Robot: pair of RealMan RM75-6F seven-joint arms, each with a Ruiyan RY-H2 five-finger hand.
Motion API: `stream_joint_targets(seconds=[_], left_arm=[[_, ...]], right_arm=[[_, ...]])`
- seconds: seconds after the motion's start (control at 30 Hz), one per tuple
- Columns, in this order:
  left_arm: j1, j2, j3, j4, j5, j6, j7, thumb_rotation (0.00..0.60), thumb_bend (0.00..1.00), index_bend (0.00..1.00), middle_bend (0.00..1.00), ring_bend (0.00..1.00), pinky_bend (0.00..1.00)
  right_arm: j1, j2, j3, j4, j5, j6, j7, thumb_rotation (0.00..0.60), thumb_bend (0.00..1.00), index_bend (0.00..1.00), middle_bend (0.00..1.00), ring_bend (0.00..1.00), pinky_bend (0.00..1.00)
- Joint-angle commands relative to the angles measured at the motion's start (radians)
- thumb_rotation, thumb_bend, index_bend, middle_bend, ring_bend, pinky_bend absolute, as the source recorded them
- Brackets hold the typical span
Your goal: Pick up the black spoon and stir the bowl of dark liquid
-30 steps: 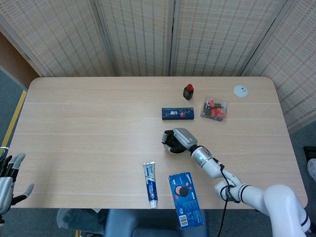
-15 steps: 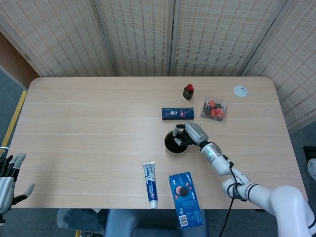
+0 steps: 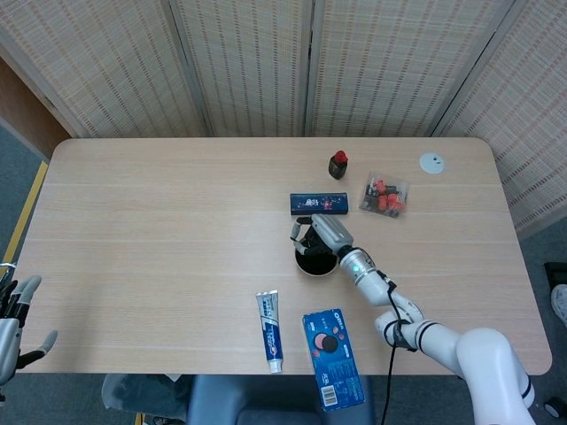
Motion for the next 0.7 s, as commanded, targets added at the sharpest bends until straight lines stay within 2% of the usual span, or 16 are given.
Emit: stream_joint_targets(seconds=[0.03,0.33,0.53,0.7], left_arm=[[0.002,0.000,0.000,0.003,-0.002,0.001,-0.003,0.600,0.26,0.00,0.00,0.00,0.00],[-0.003,-0.006,-0.001,0.011,0.001,-0.005,-0.008,0.600,0.26,0.00,0.00,0.00,0.00],[-0.007,-0.009,-0.001,0.008,0.004,-0.010,-0.003,0.600,0.26,0.00,0.00,0.00,0.00],[-0.010,-0.011,-0.002,0.005,0.007,-0.011,0.003,0.600,0.26,0.00,0.00,0.00,0.00]], right_arm=[[-0.007,0.007,-0.019,-0.017,-0.021,0.017,0.004,0.600,0.53,0.72,1.00,1.00,1.00],[-0.060,0.073,-0.090,-0.116,-0.083,0.081,0.021,0.600,0.53,0.72,1.00,1.00,1.00],[-0.090,0.124,-0.103,-0.144,-0.077,0.099,0.007,0.600,0.53,0.72,1.00,1.00,1.00],[-0.096,0.133,-0.084,-0.125,-0.046,0.090,-0.007,0.600,0.53,0.72,1.00,1.00,1.00]])
